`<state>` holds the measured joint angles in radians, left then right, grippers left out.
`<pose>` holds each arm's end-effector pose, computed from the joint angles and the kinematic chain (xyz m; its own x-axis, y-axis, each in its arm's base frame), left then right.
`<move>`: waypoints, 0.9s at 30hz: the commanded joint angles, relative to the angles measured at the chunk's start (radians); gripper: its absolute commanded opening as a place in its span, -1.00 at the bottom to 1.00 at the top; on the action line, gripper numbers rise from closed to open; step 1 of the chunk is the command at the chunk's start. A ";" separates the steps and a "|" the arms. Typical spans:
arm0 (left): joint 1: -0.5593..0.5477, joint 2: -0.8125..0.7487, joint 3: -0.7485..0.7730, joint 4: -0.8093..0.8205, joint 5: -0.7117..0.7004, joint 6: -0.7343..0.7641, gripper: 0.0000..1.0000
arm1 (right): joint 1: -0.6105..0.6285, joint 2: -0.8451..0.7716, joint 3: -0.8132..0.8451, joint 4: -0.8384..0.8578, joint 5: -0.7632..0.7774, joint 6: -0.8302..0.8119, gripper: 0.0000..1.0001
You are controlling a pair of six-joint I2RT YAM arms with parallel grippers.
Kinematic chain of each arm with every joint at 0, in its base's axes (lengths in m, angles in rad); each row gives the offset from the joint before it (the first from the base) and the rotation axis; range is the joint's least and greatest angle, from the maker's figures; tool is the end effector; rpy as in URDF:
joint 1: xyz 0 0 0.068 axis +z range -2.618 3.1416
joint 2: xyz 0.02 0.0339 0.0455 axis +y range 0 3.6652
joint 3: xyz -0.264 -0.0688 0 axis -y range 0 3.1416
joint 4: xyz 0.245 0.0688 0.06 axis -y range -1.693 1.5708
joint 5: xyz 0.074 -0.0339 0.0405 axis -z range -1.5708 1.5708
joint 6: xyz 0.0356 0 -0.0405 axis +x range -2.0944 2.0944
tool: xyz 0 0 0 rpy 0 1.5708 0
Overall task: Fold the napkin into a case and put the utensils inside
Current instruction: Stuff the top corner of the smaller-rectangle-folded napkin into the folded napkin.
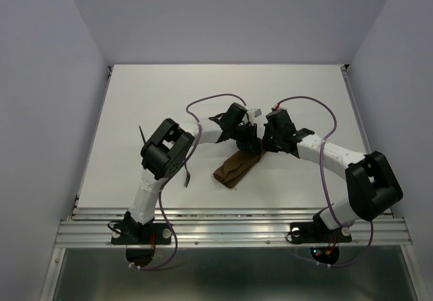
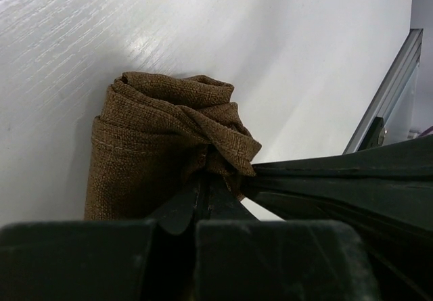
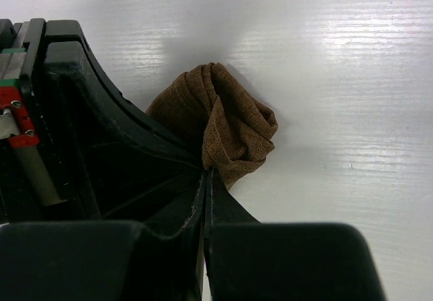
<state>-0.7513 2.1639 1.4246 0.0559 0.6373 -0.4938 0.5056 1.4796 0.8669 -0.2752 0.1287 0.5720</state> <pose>0.3280 -0.3353 0.1469 -0.8262 0.2504 -0.5047 0.5613 0.4441 -0.6984 0.2646 0.1412 0.1998 -0.7923 0.1750 -0.5845 0.0231 0.9659 0.2579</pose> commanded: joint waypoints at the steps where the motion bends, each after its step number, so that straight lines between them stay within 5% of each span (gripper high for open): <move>1: -0.017 0.025 0.019 -0.016 -0.051 0.005 -1.00 | 0.007 -0.005 0.040 0.082 -0.049 -0.006 -0.99; 27: 0.049 -0.150 -0.013 -0.039 -0.062 0.058 -1.00 | 0.007 -0.025 0.017 0.073 -0.031 -0.006 -0.99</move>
<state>-0.7025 2.0449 1.3937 0.0135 0.5522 -0.4599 0.5056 1.4769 0.8669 -0.2527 0.0933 0.5724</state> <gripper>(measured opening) 0.019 0.012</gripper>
